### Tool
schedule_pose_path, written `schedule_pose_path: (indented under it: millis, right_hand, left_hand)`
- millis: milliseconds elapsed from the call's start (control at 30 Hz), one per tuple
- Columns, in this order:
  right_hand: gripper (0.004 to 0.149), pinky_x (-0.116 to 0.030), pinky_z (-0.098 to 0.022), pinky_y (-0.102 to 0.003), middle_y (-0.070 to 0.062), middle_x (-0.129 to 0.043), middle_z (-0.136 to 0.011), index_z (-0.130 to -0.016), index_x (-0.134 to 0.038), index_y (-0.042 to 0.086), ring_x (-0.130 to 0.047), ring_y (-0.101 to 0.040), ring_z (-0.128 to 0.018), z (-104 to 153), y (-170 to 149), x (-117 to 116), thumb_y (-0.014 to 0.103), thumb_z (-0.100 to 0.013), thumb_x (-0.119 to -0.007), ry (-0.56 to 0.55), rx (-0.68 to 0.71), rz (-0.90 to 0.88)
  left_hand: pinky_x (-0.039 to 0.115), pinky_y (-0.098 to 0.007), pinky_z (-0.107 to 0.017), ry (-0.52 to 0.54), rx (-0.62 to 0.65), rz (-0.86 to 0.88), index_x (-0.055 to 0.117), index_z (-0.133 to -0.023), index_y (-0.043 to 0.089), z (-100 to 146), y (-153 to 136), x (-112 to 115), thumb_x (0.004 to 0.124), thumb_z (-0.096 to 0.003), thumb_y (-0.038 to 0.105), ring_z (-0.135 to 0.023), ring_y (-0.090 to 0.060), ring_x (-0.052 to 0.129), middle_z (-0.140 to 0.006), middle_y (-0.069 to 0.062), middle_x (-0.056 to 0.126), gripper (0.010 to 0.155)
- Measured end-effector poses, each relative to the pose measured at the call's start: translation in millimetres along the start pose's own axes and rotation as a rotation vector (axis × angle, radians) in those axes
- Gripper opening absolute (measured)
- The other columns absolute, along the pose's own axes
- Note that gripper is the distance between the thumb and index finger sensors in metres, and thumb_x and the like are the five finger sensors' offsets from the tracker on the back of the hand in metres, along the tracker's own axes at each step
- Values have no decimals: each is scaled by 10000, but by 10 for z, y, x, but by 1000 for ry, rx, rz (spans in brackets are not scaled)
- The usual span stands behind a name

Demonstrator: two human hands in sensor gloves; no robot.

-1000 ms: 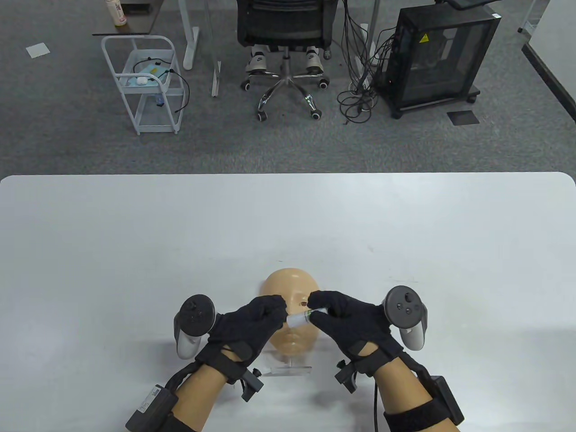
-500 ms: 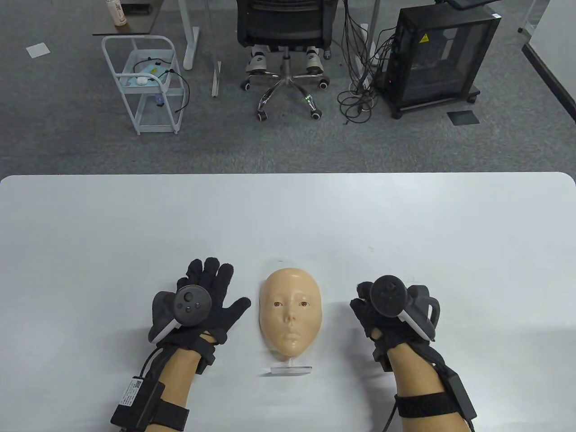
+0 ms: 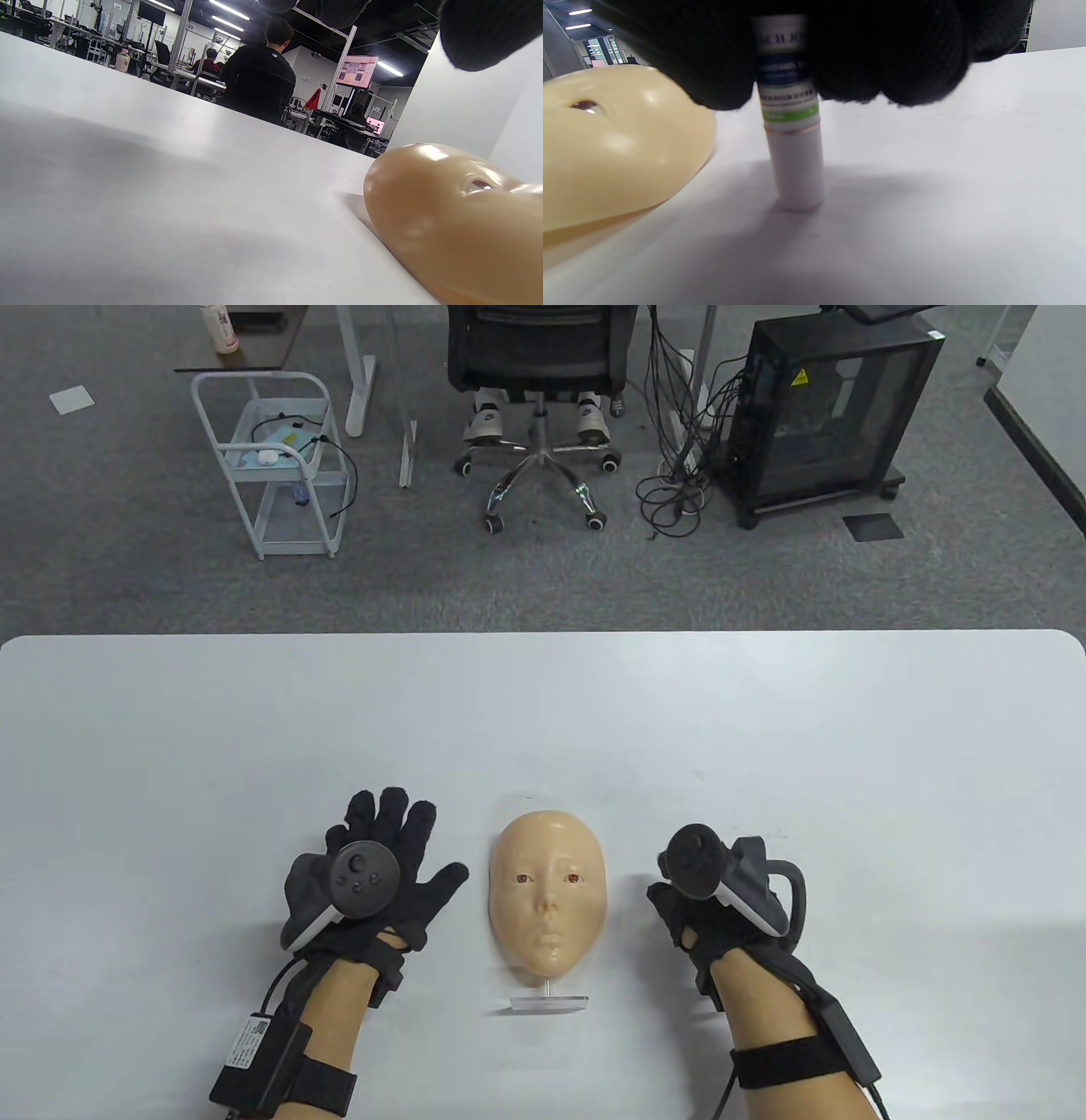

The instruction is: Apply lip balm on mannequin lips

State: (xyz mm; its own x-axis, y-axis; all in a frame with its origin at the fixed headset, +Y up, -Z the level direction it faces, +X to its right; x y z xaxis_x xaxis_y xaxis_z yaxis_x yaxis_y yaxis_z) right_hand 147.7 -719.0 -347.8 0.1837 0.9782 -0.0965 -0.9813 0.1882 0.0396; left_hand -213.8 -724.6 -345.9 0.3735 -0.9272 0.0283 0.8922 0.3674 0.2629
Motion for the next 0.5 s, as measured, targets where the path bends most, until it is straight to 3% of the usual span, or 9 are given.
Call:
schedule_pose_path:
  millis: [167, 267, 367, 433, 500]
  right_hand:
    - [713, -715, -579, -588, -107, -936, -802, -1043, -687, 203, -940, -355, -614, -9, -13, -45, 524, -467, -959, 28, -2, -5]
    - [793, -698, -590, -589, -135, -862, -889, -1082, -608, 205, -896, -374, -679, 56, -34, 66, 583, -464, -931, -2, 4, -19]
    - [820, -691, -603, -587, -153, -748, -1022, -1097, -569, 224, -831, -411, -808, 163, -61, 233, 650, -467, -876, -114, 36, -79]
    - [807, -667, -625, -617, -156, -707, -1067, -1086, -598, 226, -784, -435, -884, 224, -39, 330, 659, -462, -870, -280, 87, -160]
    - [798, -621, -656, -651, -144, -661, -1106, -1078, -607, 237, -720, -446, -957, 251, 1, 361, 668, -456, -861, -357, 135, -157]
  left_hand:
    - [290, -751, -691, 0, 3, -3, 434, -1145, 238, -4, 5, 5, 766, -564, 742, -1086, -567, 218, -1220, -164, 303, 837]
    - [291, -750, -691, -2, 4, -5, 428, -1145, 238, -3, 11, 5, 765, -565, 742, -1085, -568, 218, -1219, -166, 302, 840]
    - [294, -750, -691, 6, 5, -4, 429, -1145, 235, -5, 9, -1, 764, -564, 742, -1086, -568, 227, -1218, -168, 305, 841]
    - [291, -750, -690, 10, 2, 3, 426, -1145, 231, -9, 11, 4, 763, -567, 739, -1085, -570, 226, -1217, -173, 306, 840]
    - [290, -751, -689, 11, 1, 3, 419, -1144, 224, -10, 20, 12, 763, -566, 737, -1084, -570, 229, -1215, -178, 308, 846]
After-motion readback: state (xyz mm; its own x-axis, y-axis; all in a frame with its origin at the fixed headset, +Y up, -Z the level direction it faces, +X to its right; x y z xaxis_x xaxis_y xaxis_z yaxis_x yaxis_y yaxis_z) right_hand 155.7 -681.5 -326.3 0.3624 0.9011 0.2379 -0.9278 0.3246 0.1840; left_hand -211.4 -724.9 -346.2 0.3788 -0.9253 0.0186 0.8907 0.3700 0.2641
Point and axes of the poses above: the tracker on the back of each hand, its own y axis roughly to the thumb side, its own z axis roughly from the fingertips to the wrist, x = y × z, the point moved 3 cm from there along -z, roughly from the wrist to the fingertips
